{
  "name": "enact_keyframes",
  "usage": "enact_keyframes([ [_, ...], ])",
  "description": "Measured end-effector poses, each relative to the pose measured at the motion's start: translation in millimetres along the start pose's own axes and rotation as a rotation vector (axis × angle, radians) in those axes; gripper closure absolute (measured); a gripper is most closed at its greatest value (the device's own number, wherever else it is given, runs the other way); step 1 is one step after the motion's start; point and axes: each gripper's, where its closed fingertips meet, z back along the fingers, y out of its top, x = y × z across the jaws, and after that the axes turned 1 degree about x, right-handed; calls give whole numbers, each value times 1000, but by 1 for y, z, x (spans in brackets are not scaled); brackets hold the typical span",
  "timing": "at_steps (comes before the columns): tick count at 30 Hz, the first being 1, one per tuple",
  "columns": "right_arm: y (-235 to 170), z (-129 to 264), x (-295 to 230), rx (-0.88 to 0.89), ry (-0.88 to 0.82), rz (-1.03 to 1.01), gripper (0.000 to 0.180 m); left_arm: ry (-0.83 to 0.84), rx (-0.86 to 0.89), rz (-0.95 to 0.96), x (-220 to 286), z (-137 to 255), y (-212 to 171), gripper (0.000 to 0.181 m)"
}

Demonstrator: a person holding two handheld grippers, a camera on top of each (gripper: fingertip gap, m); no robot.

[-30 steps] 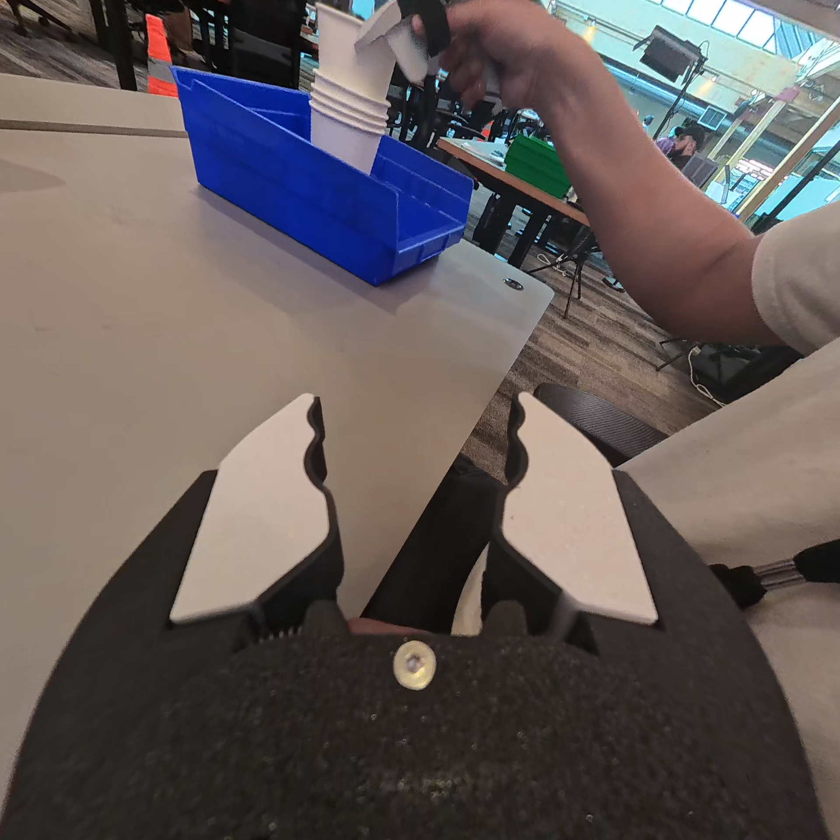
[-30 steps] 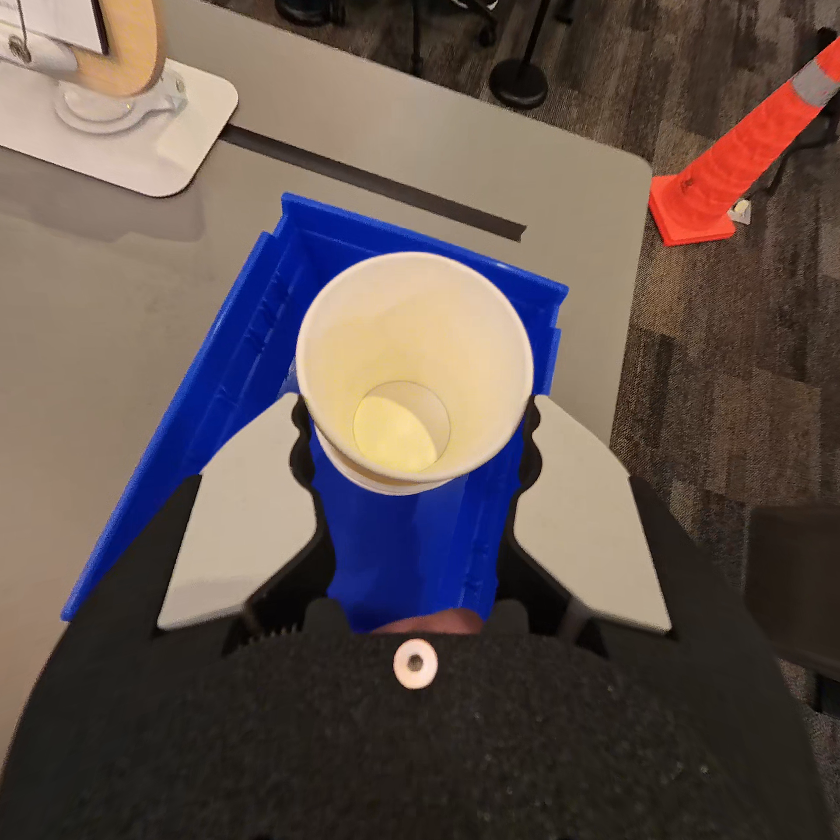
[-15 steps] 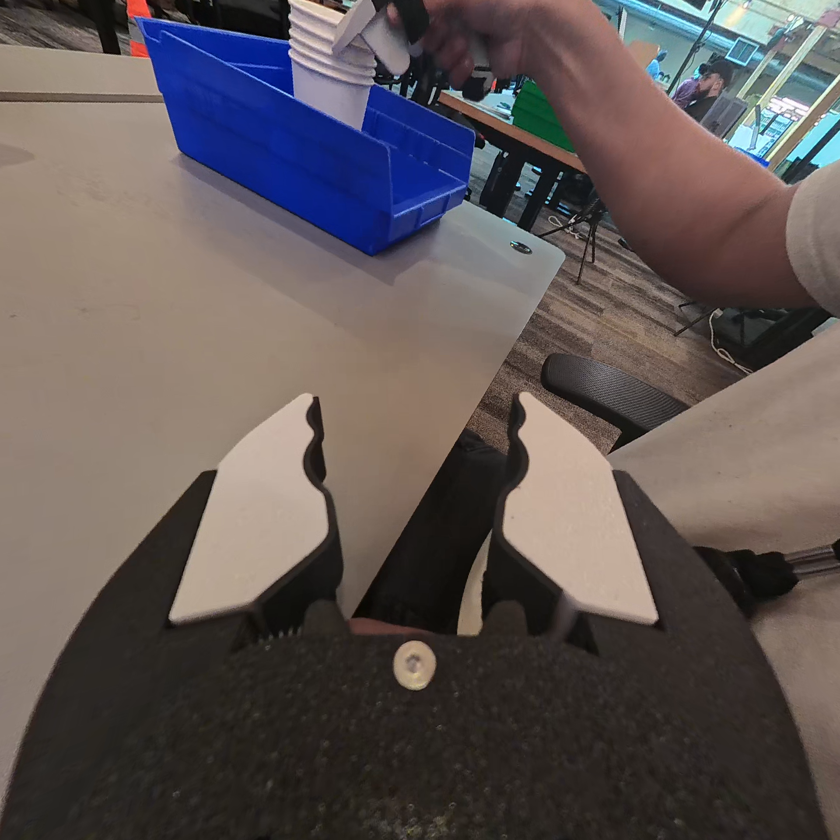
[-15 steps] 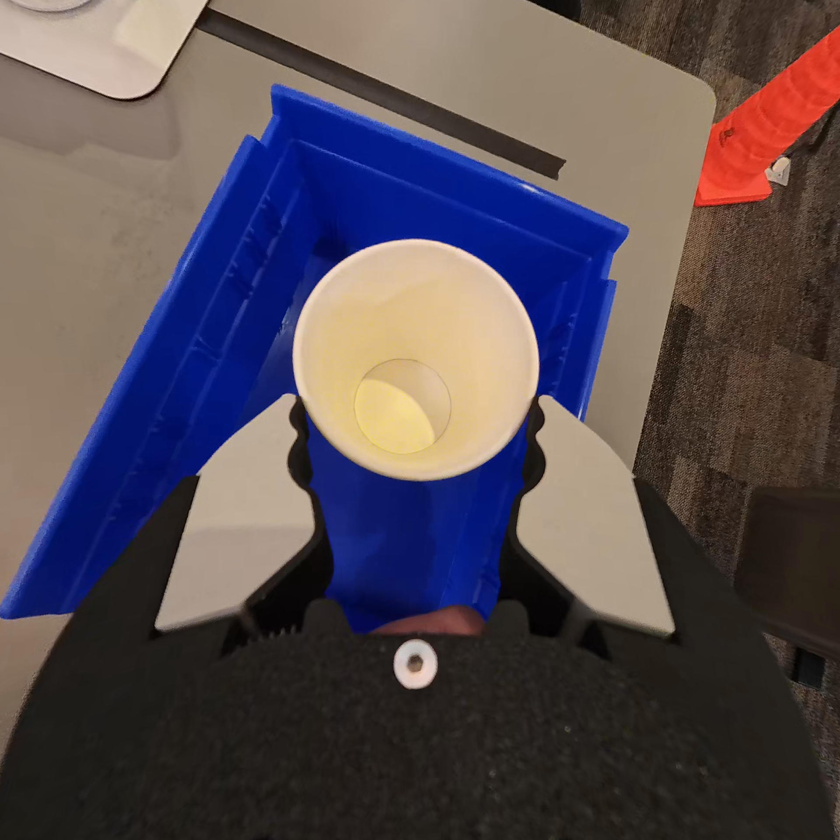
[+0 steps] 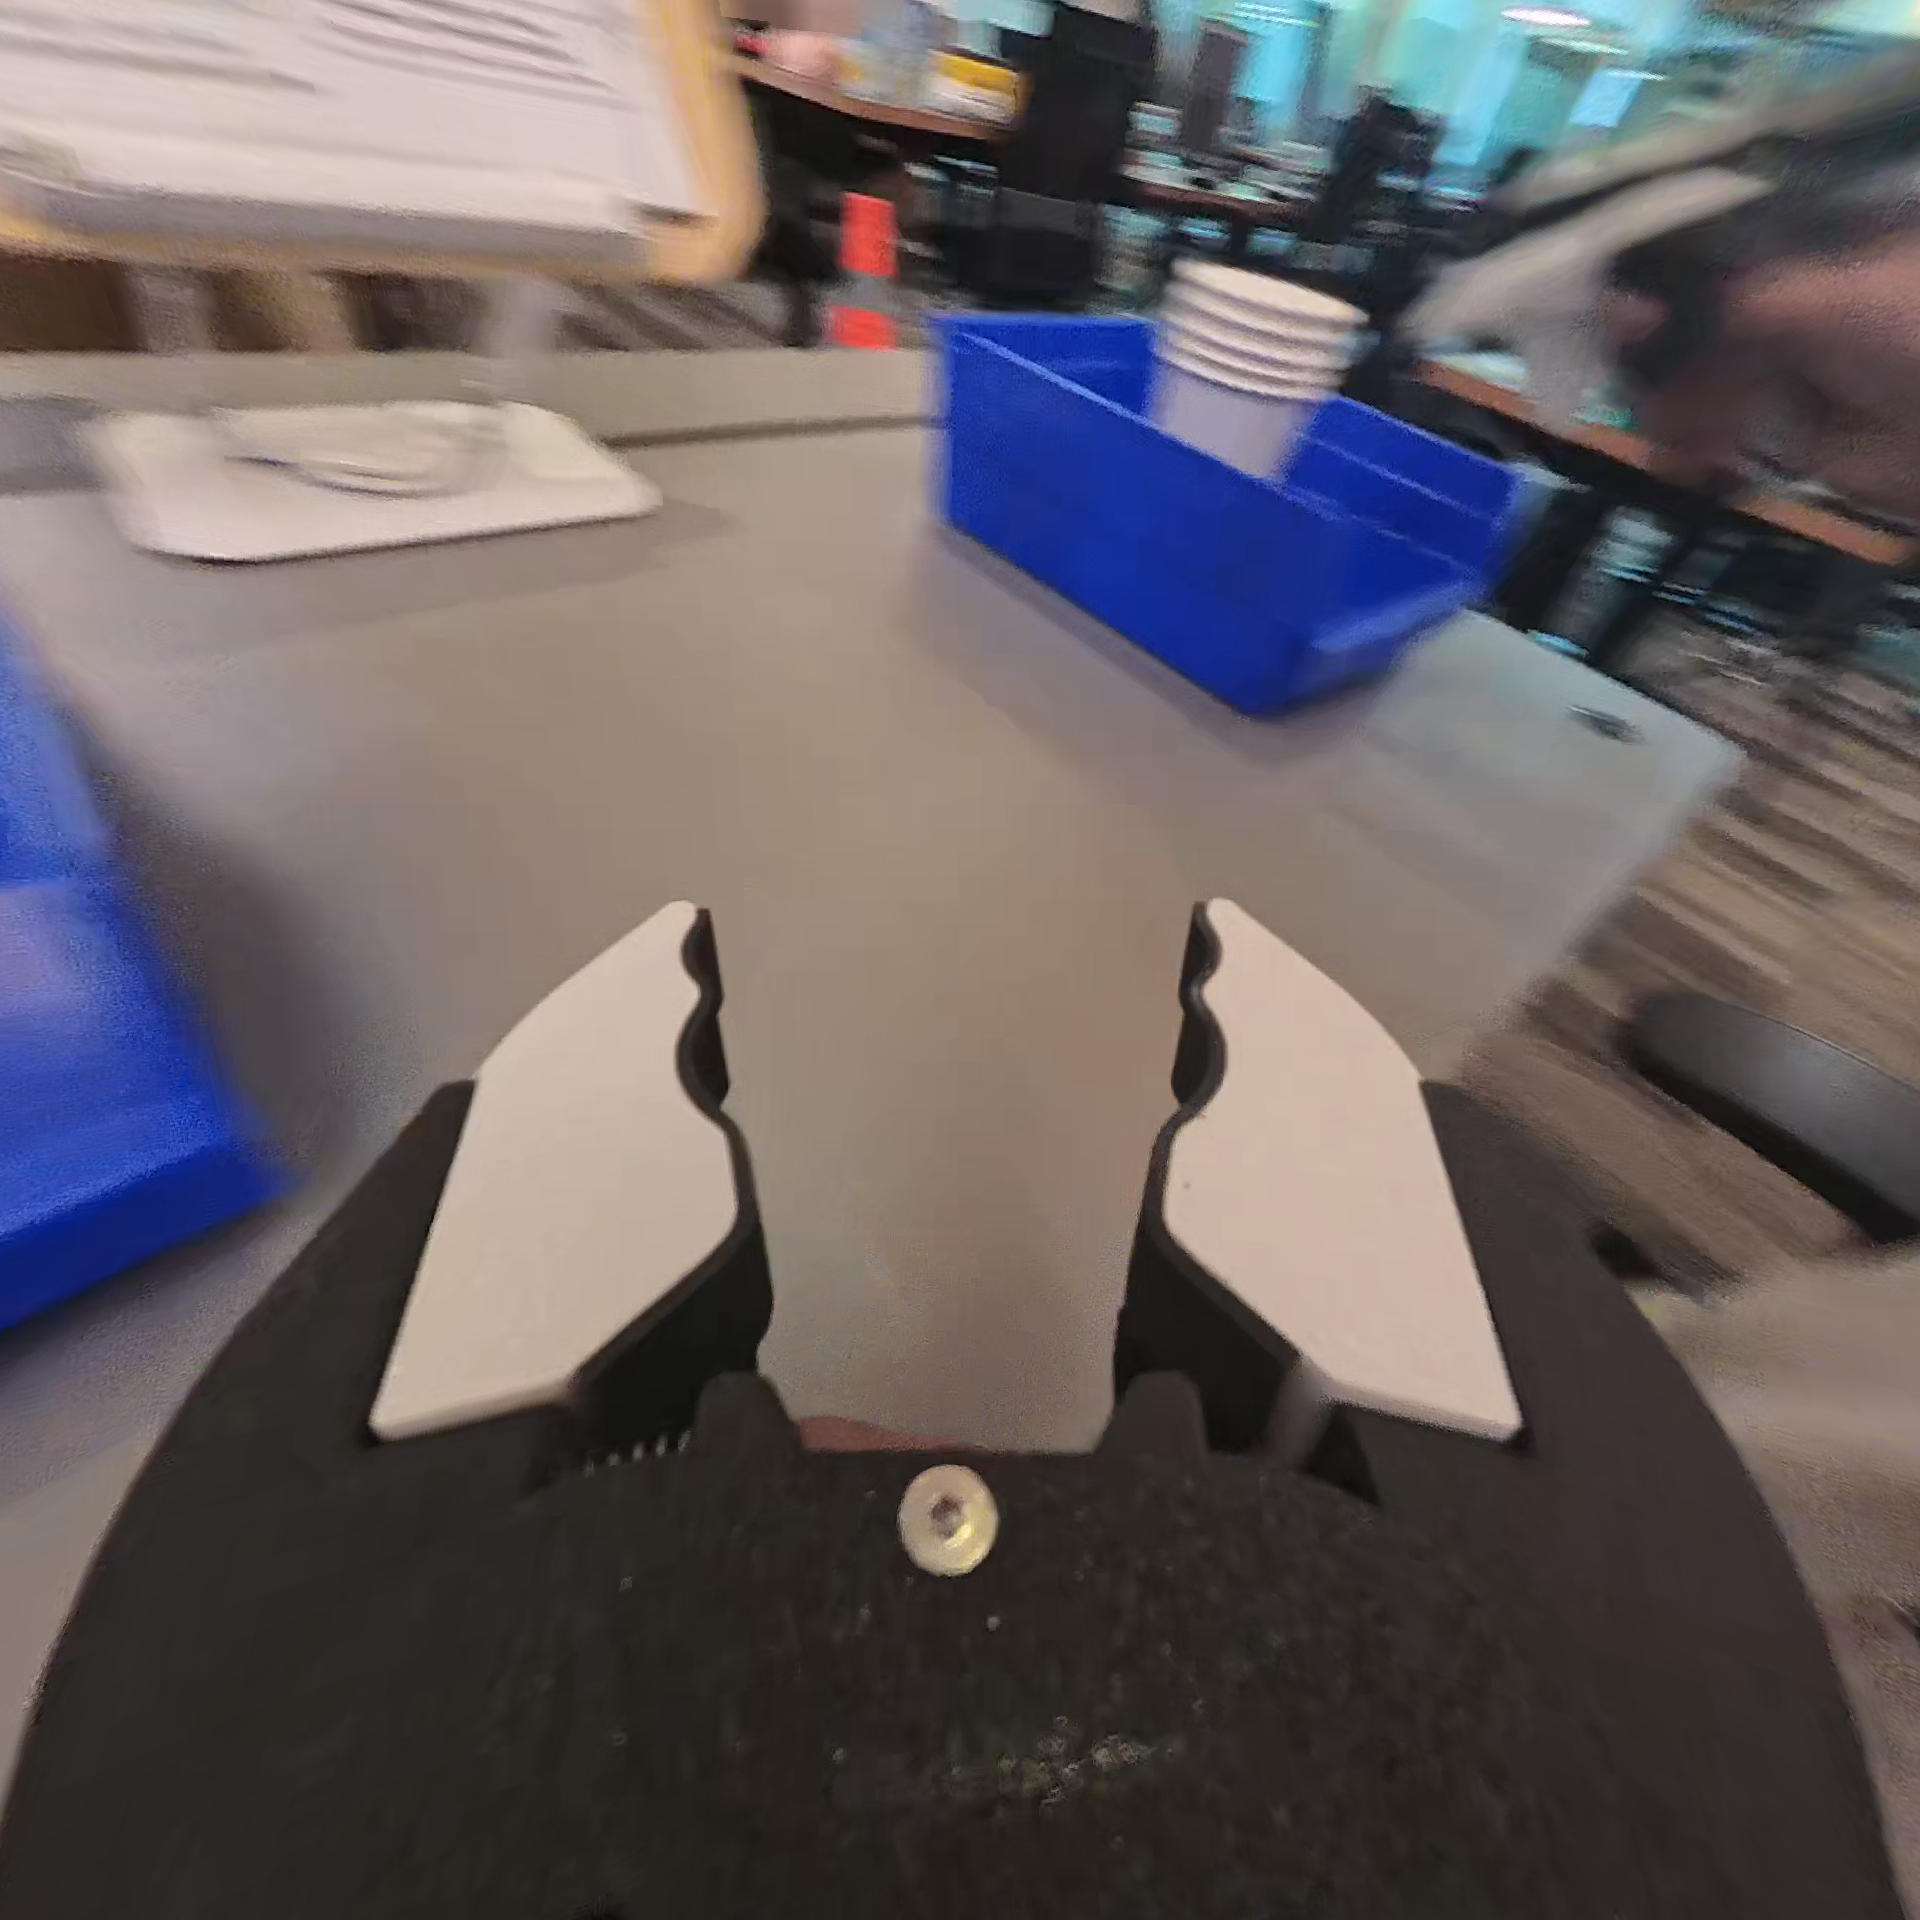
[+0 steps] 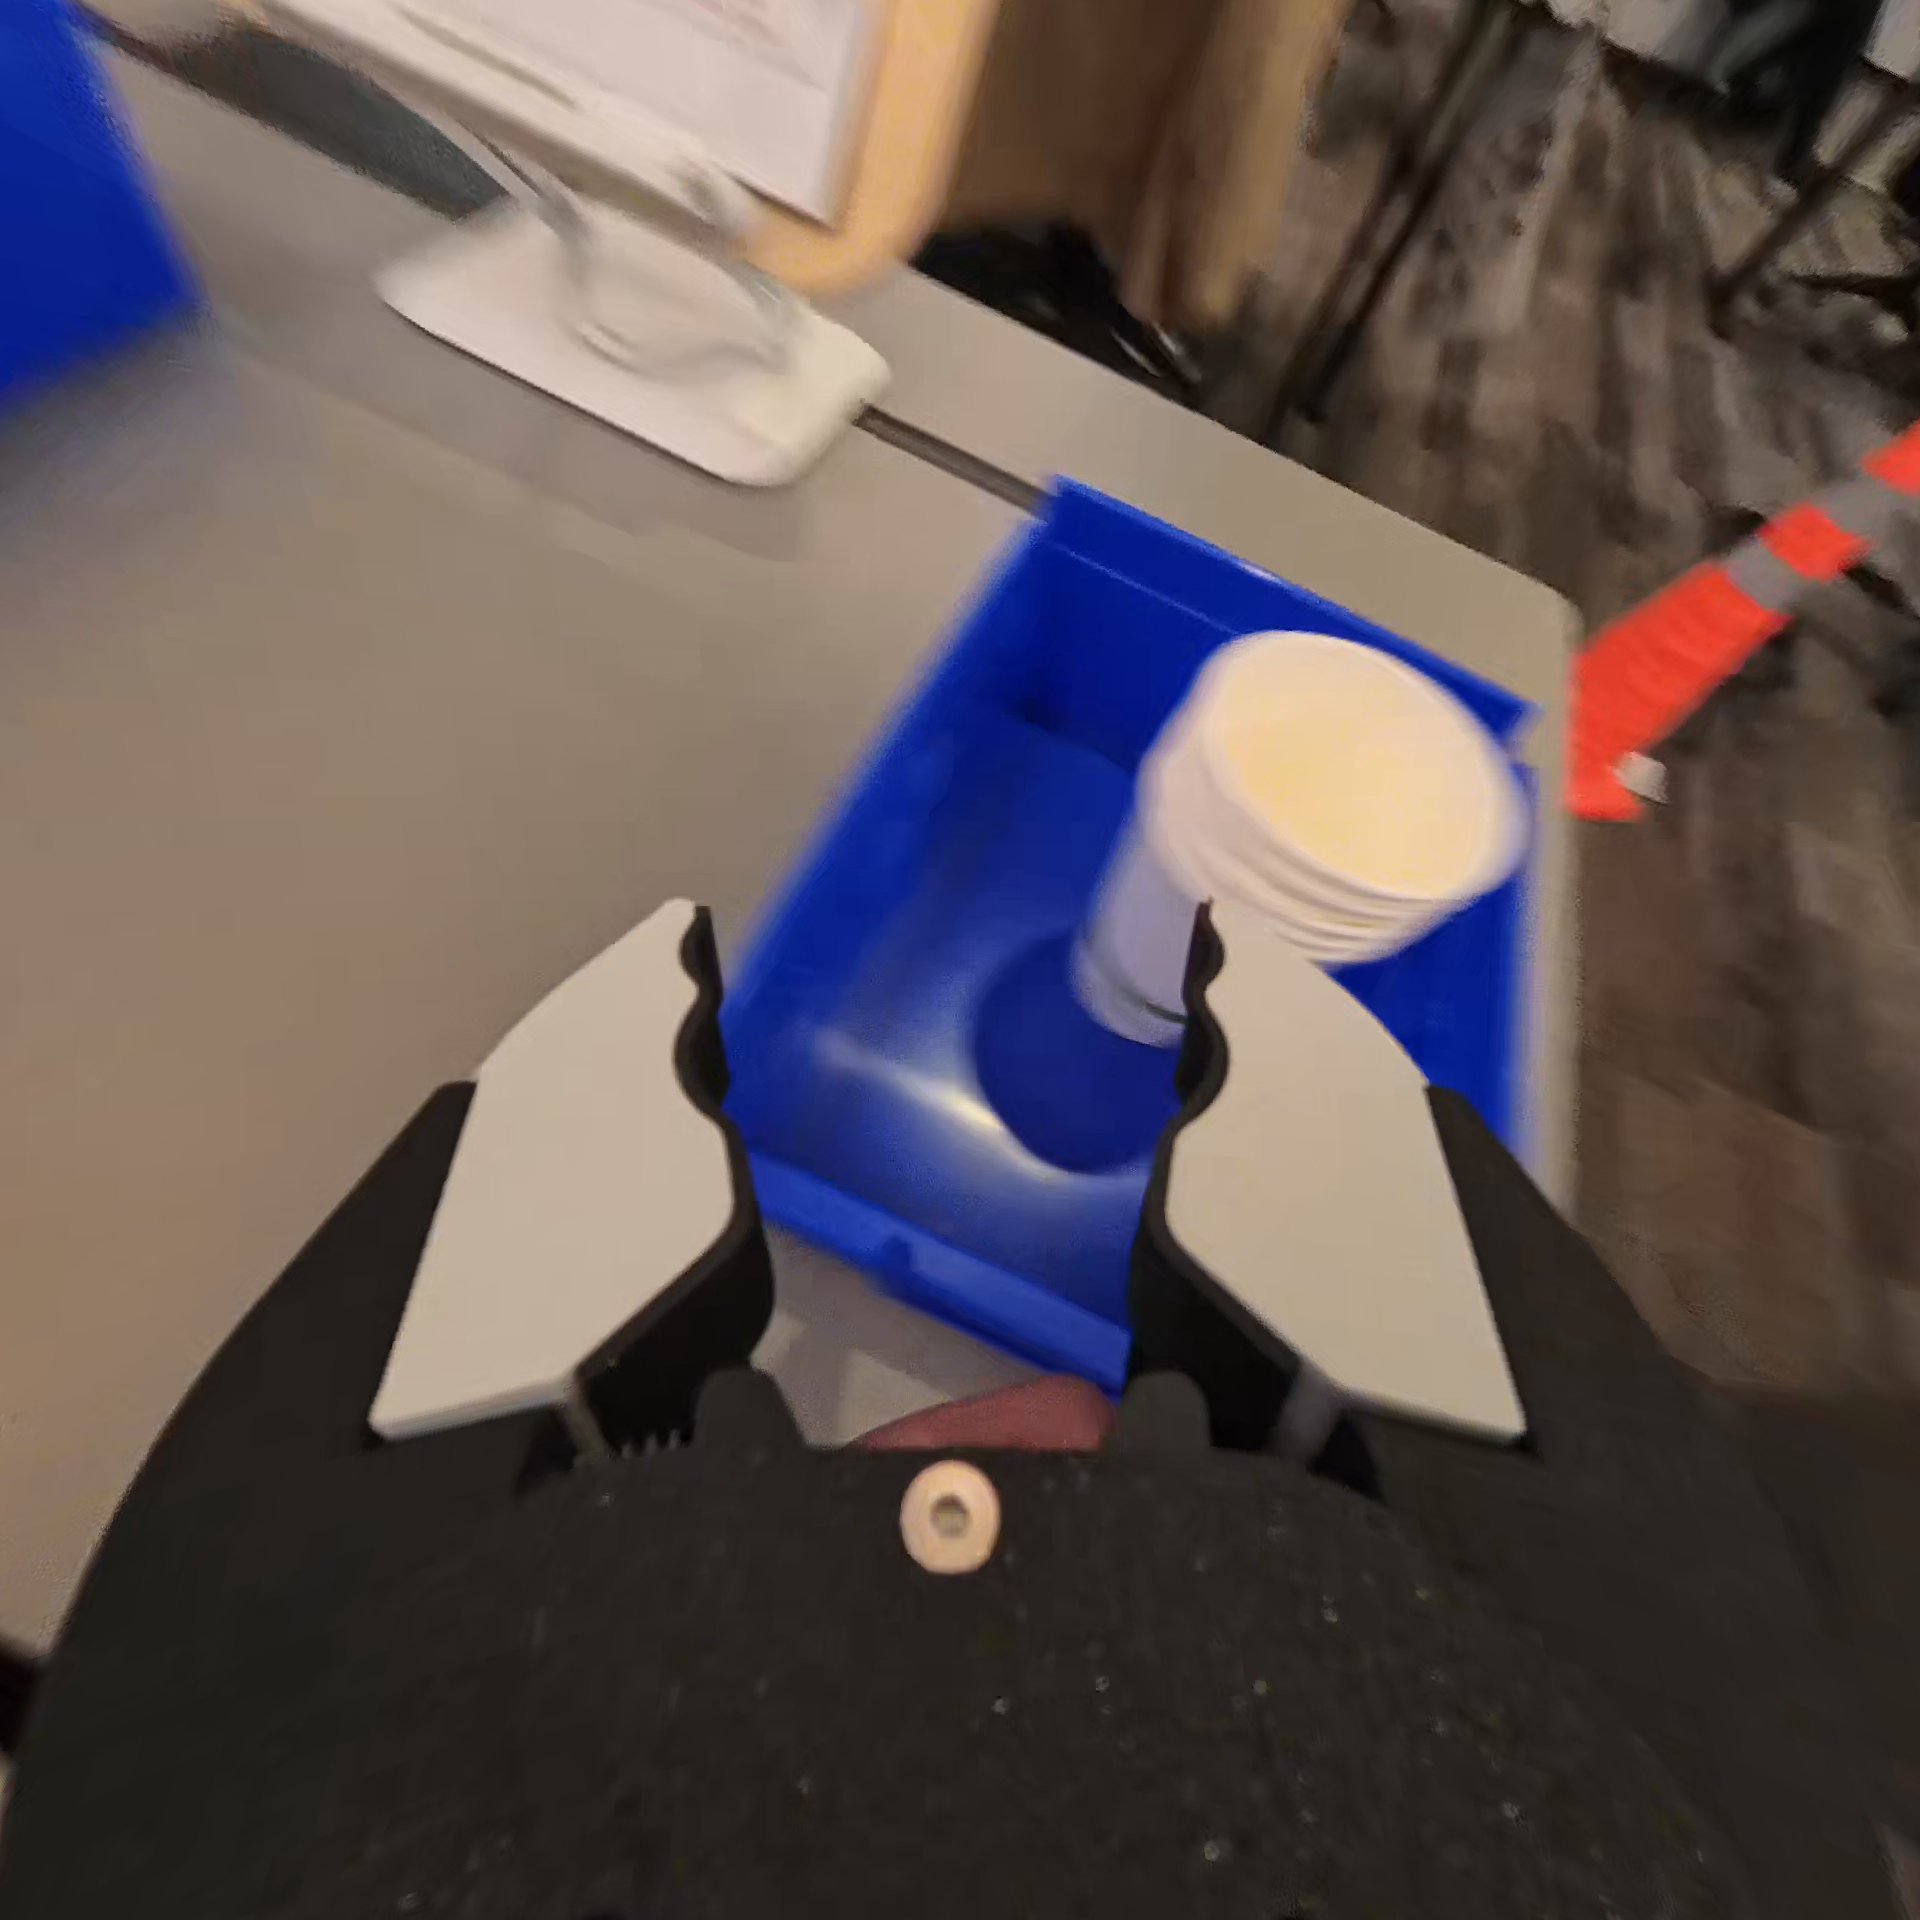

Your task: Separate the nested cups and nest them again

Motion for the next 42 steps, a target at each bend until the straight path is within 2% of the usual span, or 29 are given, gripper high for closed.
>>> enact_keyframes([
  [2, -2, -1, -65, 91, 135, -69, 94, 228, 27, 6, -58, 15, 17, 96],
  [6, -23, -16, -189, 120, 427, -222, 99, 594, 45, 20, -173, 41, 43, 82],
  [9, -42, -21, -258, 38, 610, -249, 101, 762, 10, 51, -252, 40, 46, 79],
  [11, -49, -19, -277, 18, 641, -199, 101, 788, -64, 142, -292, 25, 35, 81],
  [13, -49, -15, -279, 23, 646, -168, 102, 743, -132, 255, -312, 7, 34, 78],
  [15, -47, -12, -271, 29, 646, -173, 103, 742, -140, 284, -328, -7, 43, 79],
  [22, -40, -5, -225, 74, 613, -270, 107, 866, -219, 173, -375, -36, 57, 84],
  [28, -38, -3, -215, 93, 619, -310, 109, 945, -245, 134, -422, -58, 54, 84],
  [31, -41, -4, -215, 81, 618, -303, 110, 951, -261, 124, -431, -64, 54, 95],
  [36, -43, -3, -208, 79, 605, -315, 111, 837, -178, 166, -409, -57, 65, 98],
  [42, -35, 3, -179, 114, 557, -235, 110, 534, -90, -93, -309, -1, 113, 99],
])
